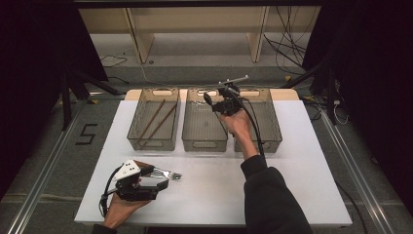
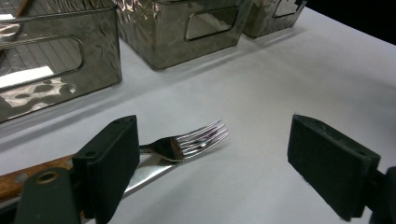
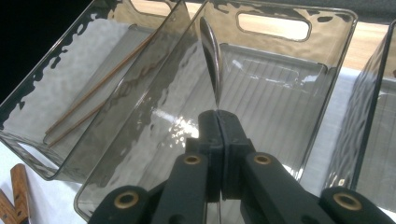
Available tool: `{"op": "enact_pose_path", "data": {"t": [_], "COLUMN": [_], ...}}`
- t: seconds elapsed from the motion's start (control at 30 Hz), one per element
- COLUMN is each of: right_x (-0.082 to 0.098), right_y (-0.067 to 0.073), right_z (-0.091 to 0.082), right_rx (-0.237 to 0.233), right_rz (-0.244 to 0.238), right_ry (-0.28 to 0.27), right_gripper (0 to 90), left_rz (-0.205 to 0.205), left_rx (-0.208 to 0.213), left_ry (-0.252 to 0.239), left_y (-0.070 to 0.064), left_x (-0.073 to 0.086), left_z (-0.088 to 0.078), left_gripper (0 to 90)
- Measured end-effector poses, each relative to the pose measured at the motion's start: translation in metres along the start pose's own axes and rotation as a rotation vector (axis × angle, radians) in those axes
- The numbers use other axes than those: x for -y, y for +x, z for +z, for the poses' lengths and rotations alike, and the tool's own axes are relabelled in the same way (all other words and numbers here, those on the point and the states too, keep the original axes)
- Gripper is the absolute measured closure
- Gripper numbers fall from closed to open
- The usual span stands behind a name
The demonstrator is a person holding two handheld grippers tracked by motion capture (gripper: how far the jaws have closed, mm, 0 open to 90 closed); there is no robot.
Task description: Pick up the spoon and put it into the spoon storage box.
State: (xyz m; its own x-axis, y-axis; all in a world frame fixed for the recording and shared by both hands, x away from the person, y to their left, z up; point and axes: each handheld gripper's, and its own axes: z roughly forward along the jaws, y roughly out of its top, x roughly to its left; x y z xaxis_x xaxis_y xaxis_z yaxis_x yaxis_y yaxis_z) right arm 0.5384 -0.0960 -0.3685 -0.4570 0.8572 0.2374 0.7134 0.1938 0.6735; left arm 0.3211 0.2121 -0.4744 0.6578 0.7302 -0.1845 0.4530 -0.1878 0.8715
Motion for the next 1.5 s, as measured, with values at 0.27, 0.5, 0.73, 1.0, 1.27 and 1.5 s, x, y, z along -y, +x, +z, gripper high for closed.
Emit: {"op": "enact_pose_path", "data": {"t": [0.27, 0.5, 0.73, 1.0, 1.27, 1.5], "right_x": [0.0, -0.003, -0.005, -0.007, -0.005, -0.006], "right_y": [-0.002, -0.004, -0.002, 0.001, 0.002, 0.001], "right_z": [0.007, 0.011, 0.018, 0.027, 0.035, 0.037], "right_rx": [0.001, 0.011, 0.027, 0.042, 0.044, 0.023], "right_rz": [0.02, 0.028, 0.02, 0.013, 0.018, 0.023], "right_ry": [0.007, 0.012, 0.026, 0.042, 0.05, 0.046], "right_gripper": [89.9, 89.9, 89.8, 89.3, 88.8, 68.0], "left_rz": [0.005, 0.006, 0.006, 0.007, 0.007, 0.009], "left_rx": [0.001, 0.003, 0.005, 0.004, 0.007, 0.008], "left_ry": [0.005, 0.008, 0.007, 0.005, 0.006, 0.005], "left_y": [0.001, 0.0, 0.0, 0.0, 0.0, 0.0], "left_x": [0.0, 0.0, 0.0, 0.0, 0.0, 0.0], "left_z": [0.0, 0.001, 0.001, 0.0, 0.0, 0.0], "left_gripper": [16.4, 16.4, 16.4, 16.4, 16.4, 16.4]}}
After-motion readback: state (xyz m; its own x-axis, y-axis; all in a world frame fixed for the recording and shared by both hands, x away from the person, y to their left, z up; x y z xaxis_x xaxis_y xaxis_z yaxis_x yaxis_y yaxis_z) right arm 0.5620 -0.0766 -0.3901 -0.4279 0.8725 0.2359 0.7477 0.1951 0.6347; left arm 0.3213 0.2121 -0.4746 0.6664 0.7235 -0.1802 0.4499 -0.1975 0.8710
